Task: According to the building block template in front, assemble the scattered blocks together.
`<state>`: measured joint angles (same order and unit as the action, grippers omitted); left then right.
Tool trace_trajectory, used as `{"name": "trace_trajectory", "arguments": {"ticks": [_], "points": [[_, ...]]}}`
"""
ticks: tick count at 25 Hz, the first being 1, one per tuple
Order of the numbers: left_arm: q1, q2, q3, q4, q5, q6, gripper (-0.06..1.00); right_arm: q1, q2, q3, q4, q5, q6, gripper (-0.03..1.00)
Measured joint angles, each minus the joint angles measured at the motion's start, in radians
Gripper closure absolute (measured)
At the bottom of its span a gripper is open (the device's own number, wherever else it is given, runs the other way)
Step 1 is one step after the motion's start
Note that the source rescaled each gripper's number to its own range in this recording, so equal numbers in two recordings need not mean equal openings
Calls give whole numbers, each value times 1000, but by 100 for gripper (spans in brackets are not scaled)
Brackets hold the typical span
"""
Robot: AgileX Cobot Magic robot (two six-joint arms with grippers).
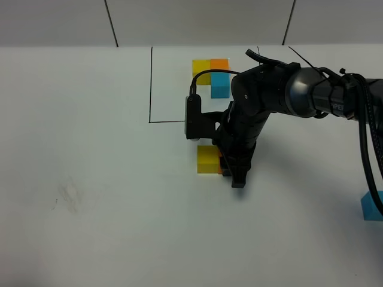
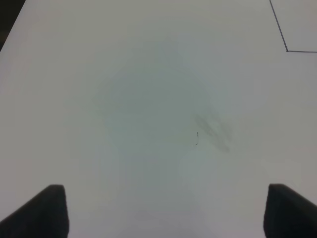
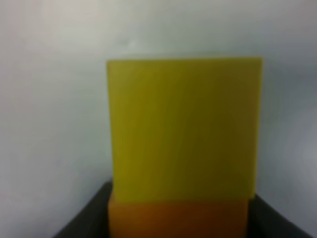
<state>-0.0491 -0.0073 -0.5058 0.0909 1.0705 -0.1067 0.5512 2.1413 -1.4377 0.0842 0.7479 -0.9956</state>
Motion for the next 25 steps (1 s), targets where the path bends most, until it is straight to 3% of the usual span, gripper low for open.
{"name": "trace_trajectory", "arguments": {"ticks": [5,8,14,16,19,25], "points": [[0,0,0,0,0,-1,26,-26,-114,18,-47,23,170,22],[0,0,0,0,0,-1,26,-96,-218,95,-55,33,413,5],[0,0,0,0,0,-1,26,-279,-505,347,-142,11,921,4],[0,0,0,0,0,-1,26,-343,-584,415,-186,-2,1030,5],[0,0,0,0,0,-1,26,-429,-653,483,-224,-1,1091,5],[0,0,0,0,0,-1,26,-537,-661,599,-208,-2,1117,5]]}}
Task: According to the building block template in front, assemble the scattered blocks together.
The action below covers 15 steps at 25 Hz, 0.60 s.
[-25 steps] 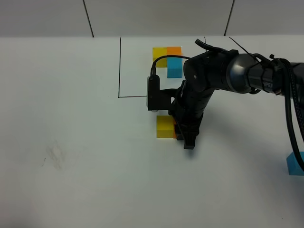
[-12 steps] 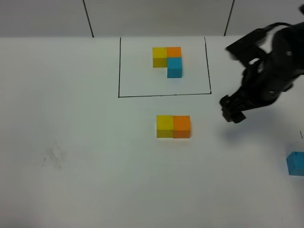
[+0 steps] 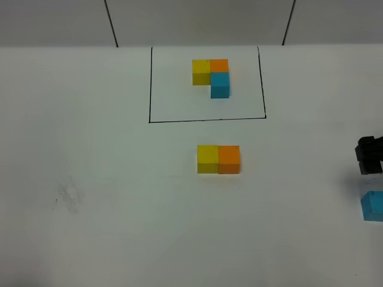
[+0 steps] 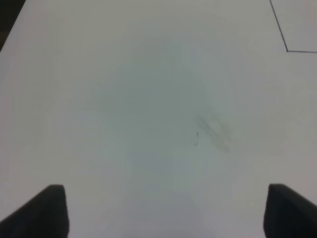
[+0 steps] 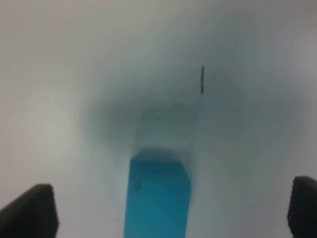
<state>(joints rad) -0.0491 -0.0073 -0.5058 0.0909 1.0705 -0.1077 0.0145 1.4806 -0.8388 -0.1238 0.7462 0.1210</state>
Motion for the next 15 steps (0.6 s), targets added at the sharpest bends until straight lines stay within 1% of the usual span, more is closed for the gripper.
{"name": "trace_trajectory", "arguments": {"ticks": [5,11,15], "points": [[0,0,0,0,0,1,26,-26,0,87,14,-73,10,5],[0,0,0,0,0,-1,26,-27,0,191,43,-190,11,5],[0,0,0,0,0,-1,26,-27,21,228,52,-237,11,5]]}}
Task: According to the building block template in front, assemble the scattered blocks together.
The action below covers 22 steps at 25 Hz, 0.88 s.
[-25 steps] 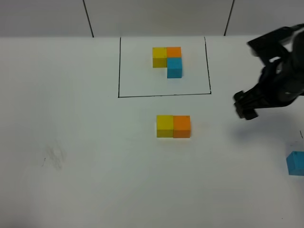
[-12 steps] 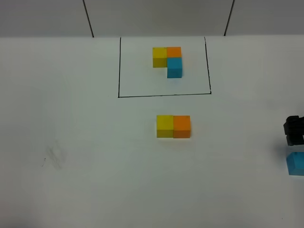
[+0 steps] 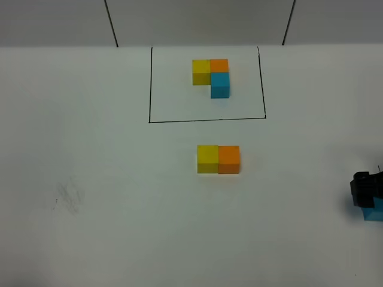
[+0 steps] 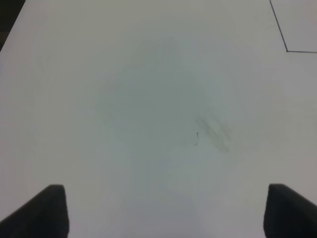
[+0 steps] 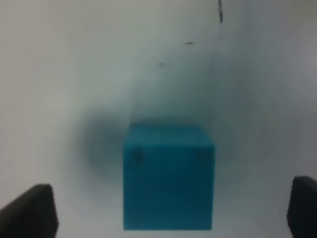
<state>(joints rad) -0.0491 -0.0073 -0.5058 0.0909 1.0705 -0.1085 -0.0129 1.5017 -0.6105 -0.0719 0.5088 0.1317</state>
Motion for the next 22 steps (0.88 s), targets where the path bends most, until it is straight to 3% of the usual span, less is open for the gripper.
{"name": "trace_trajectory", "arguments": {"ticks": [6,9,11,14,15,22], "points": [[0,0,0,0,0,1,26,0,112,1,13,-73,0,7],[0,0,0,0,0,1,26,0,142,1,17,-87,0,14],[0,0,0,0,0,1,26,0,150,1,17,-88,0,27],[0,0,0,0,0,1,26,0,150,1,15,-91,0,66],[0,0,0,0,0,1,26,0,150,1,15,-92,0,71],[0,0,0,0,0,1,26,45,13,2,38,-38,2,71]]}}
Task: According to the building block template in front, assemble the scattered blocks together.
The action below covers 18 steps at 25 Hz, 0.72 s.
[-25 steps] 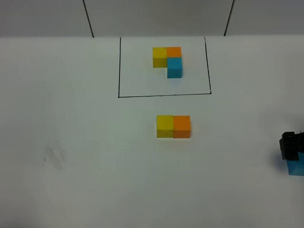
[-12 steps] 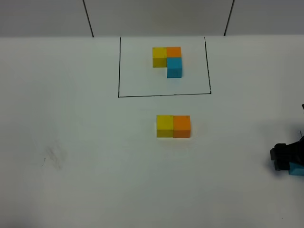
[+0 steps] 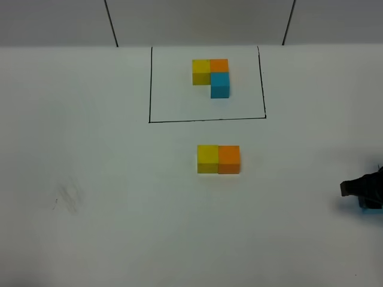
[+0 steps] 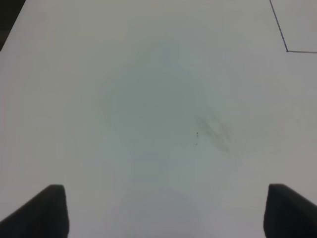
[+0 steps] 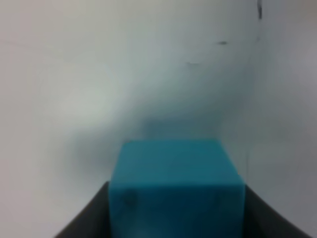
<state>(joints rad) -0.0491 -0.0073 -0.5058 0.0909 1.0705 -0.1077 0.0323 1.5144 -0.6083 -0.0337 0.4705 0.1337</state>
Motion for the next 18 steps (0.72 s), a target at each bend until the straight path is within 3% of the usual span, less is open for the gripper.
{"name": "trace_trajectory", "arguments": {"ticks": [5,9,13,18], "points": [[0,0,0,0,0,0,26,131,-155,1,90,19,97,71],[0,0,0,0,0,0,26,309,-167,1,116,17,252,71],[0,0,0,0,0,0,26,465,-72,-50,63,33,466,71],[0,0,0,0,0,0,26,622,116,-239,-77,127,729,71]]}}
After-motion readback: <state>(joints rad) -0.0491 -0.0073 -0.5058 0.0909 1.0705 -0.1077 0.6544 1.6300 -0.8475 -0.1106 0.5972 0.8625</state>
